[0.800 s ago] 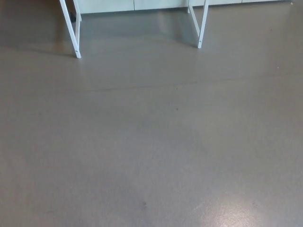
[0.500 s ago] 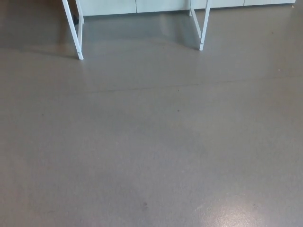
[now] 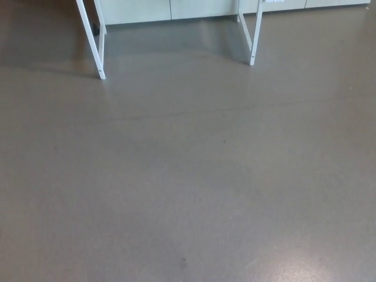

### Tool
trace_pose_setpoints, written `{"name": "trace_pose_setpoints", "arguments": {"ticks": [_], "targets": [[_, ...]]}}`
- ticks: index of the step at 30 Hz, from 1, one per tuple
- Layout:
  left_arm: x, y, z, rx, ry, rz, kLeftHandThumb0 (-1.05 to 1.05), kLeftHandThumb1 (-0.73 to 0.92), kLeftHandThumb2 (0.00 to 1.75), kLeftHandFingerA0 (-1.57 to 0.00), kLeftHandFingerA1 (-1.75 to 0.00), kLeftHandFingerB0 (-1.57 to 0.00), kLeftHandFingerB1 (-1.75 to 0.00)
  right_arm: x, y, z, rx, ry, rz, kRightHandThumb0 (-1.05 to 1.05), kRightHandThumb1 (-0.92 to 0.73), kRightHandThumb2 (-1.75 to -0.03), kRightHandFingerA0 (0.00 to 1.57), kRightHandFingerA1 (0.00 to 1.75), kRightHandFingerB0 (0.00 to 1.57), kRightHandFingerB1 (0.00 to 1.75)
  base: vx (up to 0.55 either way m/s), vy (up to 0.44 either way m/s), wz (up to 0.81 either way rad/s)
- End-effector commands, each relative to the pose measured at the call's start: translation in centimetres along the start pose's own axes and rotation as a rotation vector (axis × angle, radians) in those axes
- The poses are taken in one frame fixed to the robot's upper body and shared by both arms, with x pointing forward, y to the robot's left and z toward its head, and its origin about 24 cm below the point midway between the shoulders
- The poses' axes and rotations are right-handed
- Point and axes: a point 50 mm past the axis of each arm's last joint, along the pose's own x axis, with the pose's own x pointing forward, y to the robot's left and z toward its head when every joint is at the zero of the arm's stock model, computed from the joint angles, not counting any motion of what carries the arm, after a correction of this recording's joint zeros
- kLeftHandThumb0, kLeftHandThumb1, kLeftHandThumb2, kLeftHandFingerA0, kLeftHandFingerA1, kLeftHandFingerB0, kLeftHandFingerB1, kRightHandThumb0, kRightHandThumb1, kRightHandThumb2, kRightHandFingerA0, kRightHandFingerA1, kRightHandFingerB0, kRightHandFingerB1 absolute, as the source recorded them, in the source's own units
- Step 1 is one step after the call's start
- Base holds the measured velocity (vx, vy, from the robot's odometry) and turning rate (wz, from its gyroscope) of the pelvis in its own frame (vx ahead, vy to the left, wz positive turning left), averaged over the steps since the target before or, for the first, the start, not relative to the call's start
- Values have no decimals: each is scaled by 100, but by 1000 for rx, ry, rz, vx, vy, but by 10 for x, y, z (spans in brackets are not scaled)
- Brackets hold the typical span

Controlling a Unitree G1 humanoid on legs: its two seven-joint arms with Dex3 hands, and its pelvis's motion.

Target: The robot walks towards a desk on which a file tray is kept in the middle and a toilet paper roll is kept on its right. The robot uses its right hand to hook on finger in the gap of the roll and grabs it, lifts it and places it on the tray.

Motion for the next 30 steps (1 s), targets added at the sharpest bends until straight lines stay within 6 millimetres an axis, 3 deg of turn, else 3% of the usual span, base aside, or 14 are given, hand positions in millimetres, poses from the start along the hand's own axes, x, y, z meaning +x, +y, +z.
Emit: {"name": "trace_pose_setpoints", "arguments": {"ticks": [1, 2, 3, 10, 11, 12, 14, 15, 16, 17, 19, 20, 21, 30], "targets": [[1, 5, 0, 2, 32, -34, -81, 66, 113, -68, -101, -24, -71, -1, -1, -1, 28, -23, -6, -85, 15, -94, 16, 96, 10, 93, 154, 165, -6], [1, 5, 1, 34, 30, -21, -81, 66, 113, -68, -101, -24, -71, -1, -1, -1, 32, -28, 4, -85, 15, -94, 16, 96, 10, 93, 194, 212, -12], [2, 5, 1, 31, 32, -16, -80, 86, 66, -67, -136, -23, -79, -1, -1, -1, 19, -24, 6, -92, 13, -96, 7, 94, 2, 92, 176, 239, -3], [4, 9, 1, 55, 24, 38, -77, 85, 65, -60, -112, -18, -59, -2, 1, -7, -43, 13, 1, -85, 15, -95, 10, 92, 3, 90, 229, 200, -6], [3, 10, 3, 64, 21, 36, -77, 67, 99, -48, -82, -16, -58, -2, 2, -9, -52, 25, -10, -86, 14, -95, 9, 91, 1, 88, 225, -43, 10], [2, 10, 4, 77, 18, 32, -76, 68, 100, -46, -77, -15, -57, -2, 3, -10, -32, 23, -2, -89, 15, -95, 10, 94, 2, 91, 216, -22, 11], [2, 10, 5, 84, 18, 30, -76, 68, 100, -46, -77, -15, -57, -3, 3, -12, -21, 24, 1, -89, 15, -95, 10, 94, 2, 91, 293, -110, 17], [2, 10, 5, 74, 12, 31, -75, 87, 65, -37, -81, -16, -55, -3, 2, -11, -88, 32, 4, -90, 11, -98, 7, 92, 0, 90, 308, -109, 13], [2, 10, 5, 84, 10, 25, -73, 87, 65, -36, -79, -16, -53, -3, 2, -13, -88, 34, 3, -90, 11, -98, 7, 92, 0, 90, 317, -141, 15], [2, 9, 5, 82, 4, 17, -76, 71, 96, -28, -70, -13, -56, -3, 2, -13, -88, 34, 3, -90, 11, -98, 7, 92, 0, 90, 247, -190, 16], [2, 10, 5, 72, 4, 18, -76, 70, 95, -28, -71, -14, -57, -3, 2, -13, -89, 35, 3, -90, 11, -98, 7, 92, 0, 90, 380, -256, -17], [2, 10, 5, 49, 7, 17, -74, 87, 65, -27, -77, -13, -54, -3, 2, -13, -89, 35, 3, -90, 11, -98, 7, 92, 0, 90, 414, -219, 55], [3, 9, 5, 53, 14, 25, -77, 68, 97, -28, -72, -13, -57, -3, 2, -13, -90, 35, 3, -90, 11, -98, 7, 92, 0, 90, 400, -204, 40], [2, 8, 4, 64, 21, 31, -76, 68, 99, -28, -70, -12, -55, -3, 2, -13, -90, 35, 2, -90, 11, -98, 7, 92, 0, 90, 329, -35, -4]]}}
